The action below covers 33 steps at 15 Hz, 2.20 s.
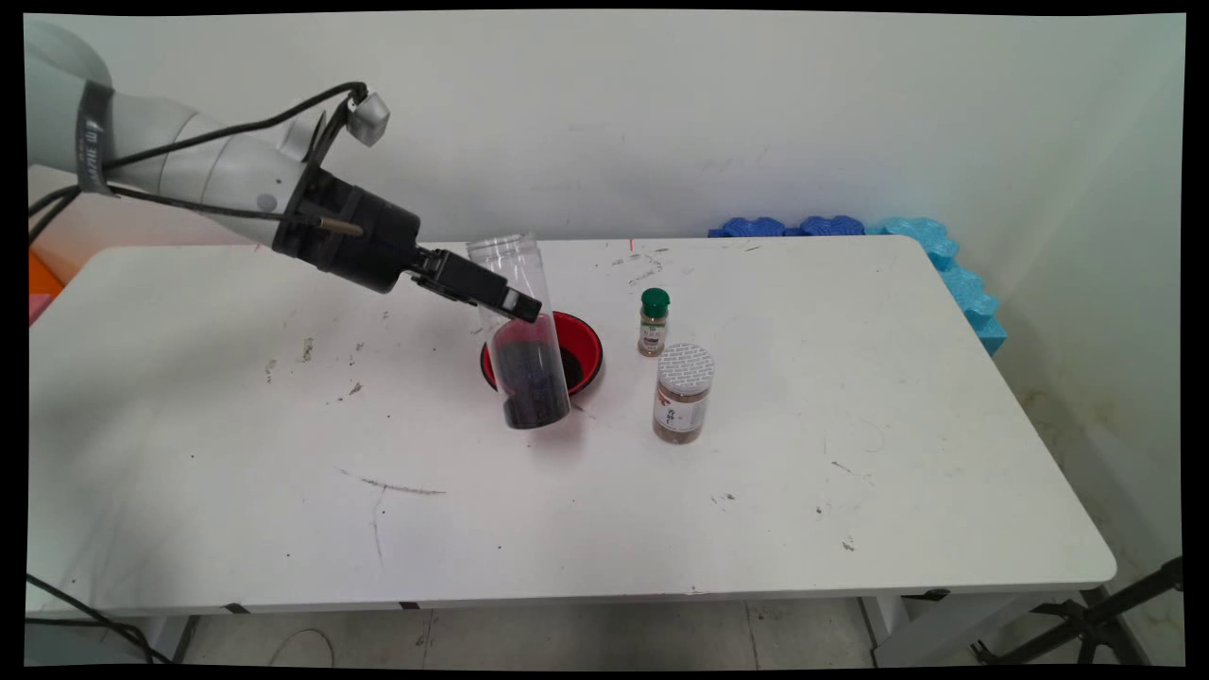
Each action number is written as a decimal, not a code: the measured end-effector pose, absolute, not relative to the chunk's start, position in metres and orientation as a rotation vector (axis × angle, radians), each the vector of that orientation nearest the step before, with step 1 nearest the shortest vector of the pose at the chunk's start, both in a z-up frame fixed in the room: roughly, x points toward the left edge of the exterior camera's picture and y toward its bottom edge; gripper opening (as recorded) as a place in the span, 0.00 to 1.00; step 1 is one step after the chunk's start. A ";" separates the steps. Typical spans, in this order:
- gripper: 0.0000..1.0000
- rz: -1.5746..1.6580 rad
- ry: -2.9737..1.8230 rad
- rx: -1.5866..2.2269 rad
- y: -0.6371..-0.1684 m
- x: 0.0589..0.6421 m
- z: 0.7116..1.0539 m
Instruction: Pour the black seasoning powder in the red bowl
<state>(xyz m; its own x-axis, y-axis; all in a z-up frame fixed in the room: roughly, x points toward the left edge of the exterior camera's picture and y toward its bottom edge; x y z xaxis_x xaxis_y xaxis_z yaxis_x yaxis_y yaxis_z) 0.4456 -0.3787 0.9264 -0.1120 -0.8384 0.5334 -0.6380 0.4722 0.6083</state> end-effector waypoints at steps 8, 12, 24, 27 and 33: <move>0.00 -0.466 -1.578 1.567 -0.393 0.449 0.917; 0.00 -0.558 -1.480 1.679 -0.399 0.447 0.911; 0.00 -0.898 -1.019 1.979 -0.411 0.447 0.902; 0.00 -0.976 -0.869 2.033 -0.415 0.449 0.899; 0.00 -1.091 -0.664 2.090 -0.421 0.453 0.892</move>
